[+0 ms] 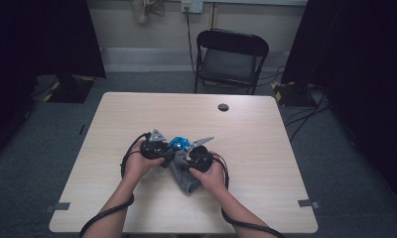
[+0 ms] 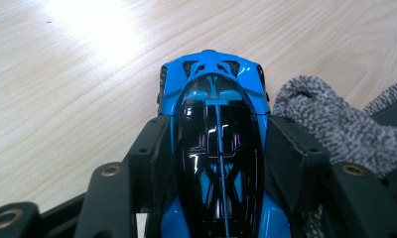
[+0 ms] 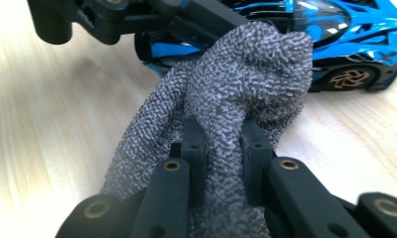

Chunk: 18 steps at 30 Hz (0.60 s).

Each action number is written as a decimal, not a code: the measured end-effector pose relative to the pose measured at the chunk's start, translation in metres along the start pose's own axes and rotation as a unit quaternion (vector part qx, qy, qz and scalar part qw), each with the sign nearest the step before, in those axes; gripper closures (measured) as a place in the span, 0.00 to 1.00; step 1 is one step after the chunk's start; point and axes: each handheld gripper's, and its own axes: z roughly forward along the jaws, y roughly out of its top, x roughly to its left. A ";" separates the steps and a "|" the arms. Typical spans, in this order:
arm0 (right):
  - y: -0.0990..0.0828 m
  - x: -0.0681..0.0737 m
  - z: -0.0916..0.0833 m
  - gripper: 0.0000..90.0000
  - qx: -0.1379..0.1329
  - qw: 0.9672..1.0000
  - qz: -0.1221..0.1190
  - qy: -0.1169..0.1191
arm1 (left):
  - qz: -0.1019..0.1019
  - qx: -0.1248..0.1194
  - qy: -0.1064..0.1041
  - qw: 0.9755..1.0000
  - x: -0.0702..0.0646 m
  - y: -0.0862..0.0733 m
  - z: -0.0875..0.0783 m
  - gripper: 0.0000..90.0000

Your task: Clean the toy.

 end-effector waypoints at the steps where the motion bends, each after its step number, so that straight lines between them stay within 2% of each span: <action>1: 0.000 0.001 0.000 0.86 0.001 1.000 -0.002 0.003 | 0.000 0.000 0.000 1.000 0.000 0.000 0.000 0.50; 18: -0.002 0.012 0.003 0.86 0.003 1.000 -0.011 0.024 | 0.000 -0.001 0.004 1.000 -0.001 0.000 0.000 0.50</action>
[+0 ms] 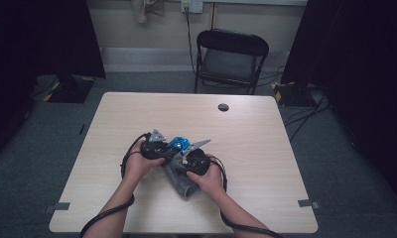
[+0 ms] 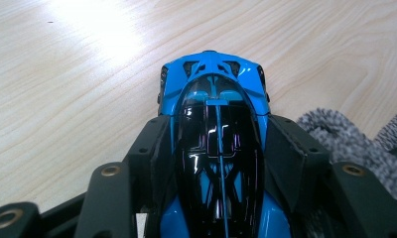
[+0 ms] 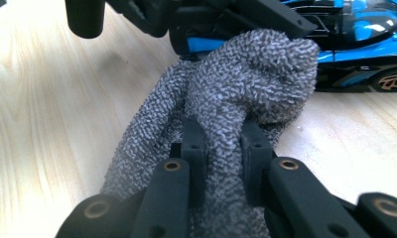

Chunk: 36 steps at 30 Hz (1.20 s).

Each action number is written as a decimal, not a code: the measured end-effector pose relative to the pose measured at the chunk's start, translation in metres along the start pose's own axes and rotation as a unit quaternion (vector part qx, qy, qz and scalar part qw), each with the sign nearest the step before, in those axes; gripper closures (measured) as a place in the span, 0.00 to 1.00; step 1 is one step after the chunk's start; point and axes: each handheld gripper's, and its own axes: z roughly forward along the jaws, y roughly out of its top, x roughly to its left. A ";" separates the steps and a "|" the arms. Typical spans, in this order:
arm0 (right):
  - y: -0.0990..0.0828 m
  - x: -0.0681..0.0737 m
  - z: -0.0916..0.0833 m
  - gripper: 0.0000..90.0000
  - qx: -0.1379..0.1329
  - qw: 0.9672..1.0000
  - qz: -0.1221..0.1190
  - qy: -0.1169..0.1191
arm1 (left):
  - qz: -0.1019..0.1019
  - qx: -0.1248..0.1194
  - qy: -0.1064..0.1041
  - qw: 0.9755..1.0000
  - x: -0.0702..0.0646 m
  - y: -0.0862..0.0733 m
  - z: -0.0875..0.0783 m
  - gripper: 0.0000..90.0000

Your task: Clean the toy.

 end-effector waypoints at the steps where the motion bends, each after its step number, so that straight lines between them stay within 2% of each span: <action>1: 0.000 0.001 0.000 0.86 0.001 1.000 -0.001 -0.001 | 0.003 0.000 0.004 1.000 0.000 0.000 0.000 0.50; 6: 0.000 0.007 0.003 0.86 0.004 1.000 -0.010 0.012 | 0.002 0.003 0.002 1.000 -0.001 0.001 0.000 0.50; 12: 0.000 0.007 0.003 0.86 0.002 1.000 -0.008 0.018 | -0.001 0.000 0.003 1.000 -0.001 0.000 0.000 0.50; 27: 0.001 0.017 0.007 0.86 0.006 0.999 -0.026 0.035 | 0.000 0.004 0.004 1.000 -0.002 0.001 0.000 0.50; 29: 0.002 0.017 0.007 0.86 0.006 0.999 -0.027 0.036 | 0.007 0.005 0.011 1.000 -0.001 0.001 0.000 0.50; 36: 0.002 0.019 0.007 0.86 0.004 0.998 -0.031 0.048 | 0.004 0.006 0.007 1.000 -0.002 0.001 0.000 0.50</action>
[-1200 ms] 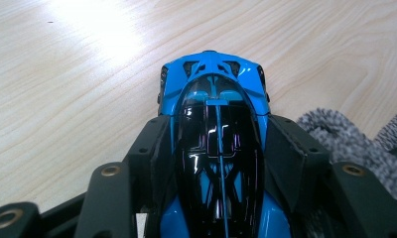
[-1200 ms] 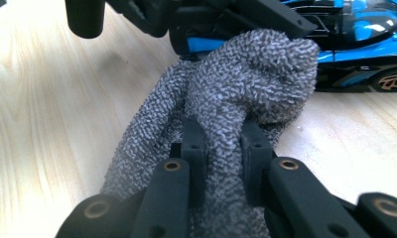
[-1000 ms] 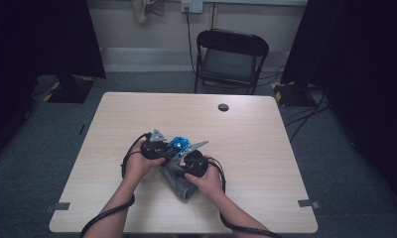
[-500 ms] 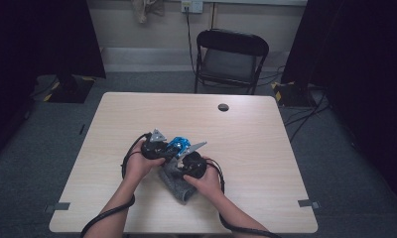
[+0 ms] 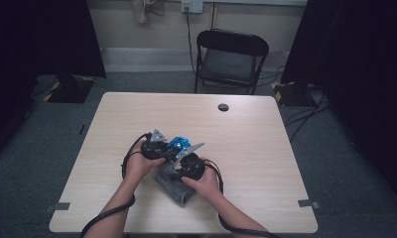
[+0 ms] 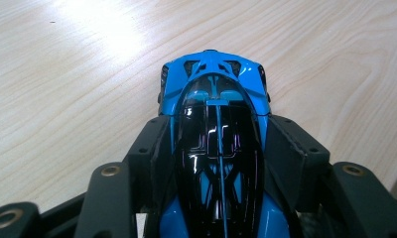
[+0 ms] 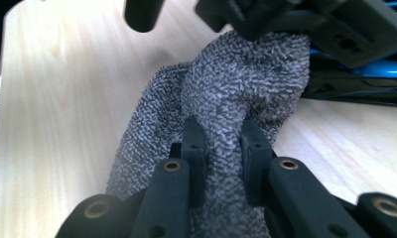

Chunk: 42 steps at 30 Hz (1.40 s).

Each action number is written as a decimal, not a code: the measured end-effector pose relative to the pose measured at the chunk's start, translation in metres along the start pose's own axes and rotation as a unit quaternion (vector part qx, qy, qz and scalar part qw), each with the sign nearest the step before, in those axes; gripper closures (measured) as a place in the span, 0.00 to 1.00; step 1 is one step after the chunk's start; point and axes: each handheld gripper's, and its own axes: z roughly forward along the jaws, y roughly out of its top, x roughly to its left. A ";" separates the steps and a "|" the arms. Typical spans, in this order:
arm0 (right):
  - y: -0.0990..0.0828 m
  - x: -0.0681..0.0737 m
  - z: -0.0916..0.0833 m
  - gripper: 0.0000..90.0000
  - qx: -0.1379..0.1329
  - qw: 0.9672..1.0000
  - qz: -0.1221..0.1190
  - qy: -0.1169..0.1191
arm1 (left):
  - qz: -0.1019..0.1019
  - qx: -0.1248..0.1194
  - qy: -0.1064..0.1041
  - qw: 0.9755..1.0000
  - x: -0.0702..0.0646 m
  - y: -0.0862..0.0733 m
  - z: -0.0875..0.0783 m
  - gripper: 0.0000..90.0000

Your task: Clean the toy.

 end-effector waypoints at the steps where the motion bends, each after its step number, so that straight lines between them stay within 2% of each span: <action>1: 0.000 0.001 0.000 0.86 0.003 1.000 -0.002 0.001 | -0.001 -0.001 -0.001 1.000 0.000 0.000 0.000 0.50; 10: -0.001 0.003 -0.004 0.86 0.003 1.000 -0.016 0.012 | -0.001 0.000 -0.001 1.000 0.000 0.000 0.000 0.50; 17: -0.001 -0.003 -0.021 0.87 0.004 1.000 -0.022 0.005 | -0.005 -0.003 0.000 1.000 -0.001 -0.001 0.000 0.50; 19: -0.001 -0.006 -0.025 0.86 0.002 1.000 -0.018 0.003 | 0.001 -0.002 0.005 1.000 0.000 0.000 0.000 0.50; 20: -0.002 -0.008 -0.028 0.86 0.003 1.000 -0.017 0.002 | -0.007 -0.005 0.000 1.000 -0.001 0.000 0.000 0.50; 23: -0.003 -0.014 -0.034 0.86 -0.001 1.000 -0.009 -0.005 | 0.003 0.000 0.004 1.000 0.000 0.000 0.000 0.50; 24: -0.003 -0.016 -0.037 0.87 -0.005 1.000 -0.004 -0.007 | -0.003 -0.002 -0.001 1.000 -0.001 -0.001 0.000 0.50; 28: -0.003 -0.025 -0.049 0.87 -0.015 1.000 0.013 -0.017 | -0.001 -0.001 -0.001 1.000 0.000 -0.001 0.000 0.50; 34: 0.001 -0.038 -0.065 0.86 -0.020 0.999 0.020 -0.041 | -0.002 -0.002 -0.001 1.000 0.000 -0.001 0.000 0.50; 42: 0.004 -0.056 -0.076 0.86 -0.025 0.997 0.036 -0.067 | -0.002 -0.004 -0.004 1.000 0.001 -0.001 0.000 0.50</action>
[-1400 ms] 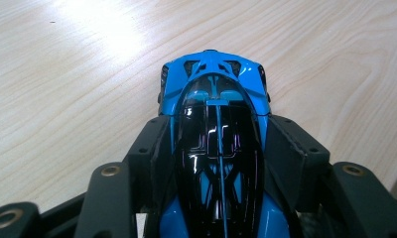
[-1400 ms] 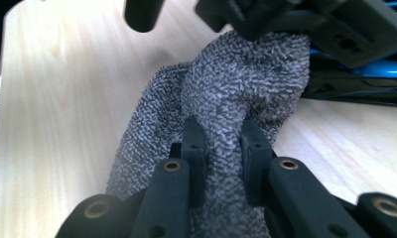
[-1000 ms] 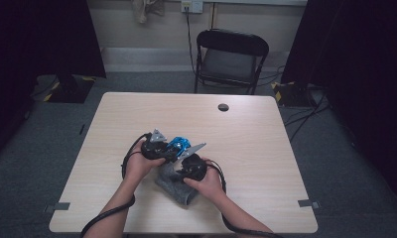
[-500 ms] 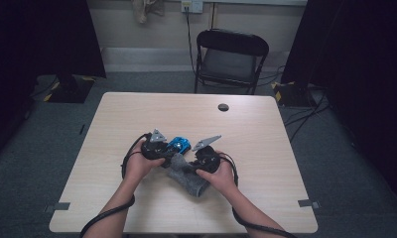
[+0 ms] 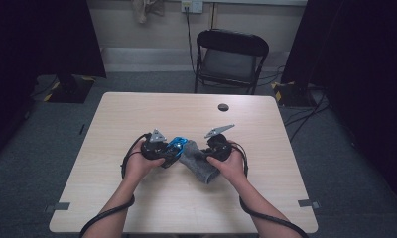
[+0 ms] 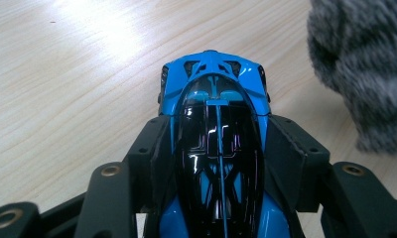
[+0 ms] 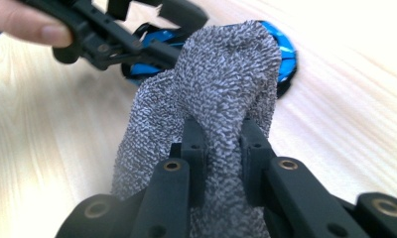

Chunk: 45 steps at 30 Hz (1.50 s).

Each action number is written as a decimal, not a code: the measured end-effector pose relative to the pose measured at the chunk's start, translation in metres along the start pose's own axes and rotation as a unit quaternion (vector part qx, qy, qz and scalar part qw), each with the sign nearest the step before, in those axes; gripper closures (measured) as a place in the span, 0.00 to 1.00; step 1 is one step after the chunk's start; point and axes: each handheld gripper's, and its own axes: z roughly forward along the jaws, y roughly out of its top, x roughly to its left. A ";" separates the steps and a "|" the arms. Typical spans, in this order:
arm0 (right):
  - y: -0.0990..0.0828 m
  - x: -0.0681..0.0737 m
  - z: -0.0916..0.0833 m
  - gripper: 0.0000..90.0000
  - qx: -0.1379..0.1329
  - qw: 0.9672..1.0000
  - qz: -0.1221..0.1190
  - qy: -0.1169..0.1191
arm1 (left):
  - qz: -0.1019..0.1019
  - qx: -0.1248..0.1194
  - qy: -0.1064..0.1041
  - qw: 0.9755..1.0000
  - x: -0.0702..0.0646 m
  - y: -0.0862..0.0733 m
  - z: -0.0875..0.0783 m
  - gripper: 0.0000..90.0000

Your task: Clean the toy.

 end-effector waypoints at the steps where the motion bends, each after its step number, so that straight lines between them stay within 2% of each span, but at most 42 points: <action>1: 0.000 -0.003 -0.001 0.87 -0.002 1.000 0.004 -0.001 | 0.000 0.000 0.000 1.000 0.000 0.000 0.000 0.50; 8: -0.001 -0.022 -0.003 0.86 -0.015 0.999 0.034 -0.020 | -0.001 -0.001 0.000 1.000 0.000 -0.001 0.000 0.50; 13: -0.003 -0.032 -0.001 0.86 -0.011 0.998 0.046 -0.037 | 0.001 -0.002 0.000 1.000 0.000 -0.001 0.000 0.50; 21: -0.001 -0.043 0.007 0.86 -0.007 0.996 0.066 -0.064 | 0.000 -0.004 -0.001 1.000 0.000 -0.002 -0.001 0.50; 25: 0.000 -0.042 0.017 0.86 0.003 0.995 0.070 -0.076 | 0.001 -0.006 -0.002 1.000 0.000 -0.002 -0.001 0.50; 28: -0.001 -0.041 0.025 0.86 0.012 0.995 0.066 -0.080 | 0.003 -0.006 -0.003 1.000 0.001 -0.002 -0.001 0.50; 31: -0.004 -0.040 0.032 0.86 0.015 0.995 0.068 -0.074 | 0.006 -0.002 -0.001 1.000 0.001 -0.002 -0.002 0.50; 45: -0.004 -0.033 0.039 0.86 0.016 0.996 0.062 -0.057 | 0.005 -0.001 -0.001 1.000 0.000 -0.002 -0.002 0.50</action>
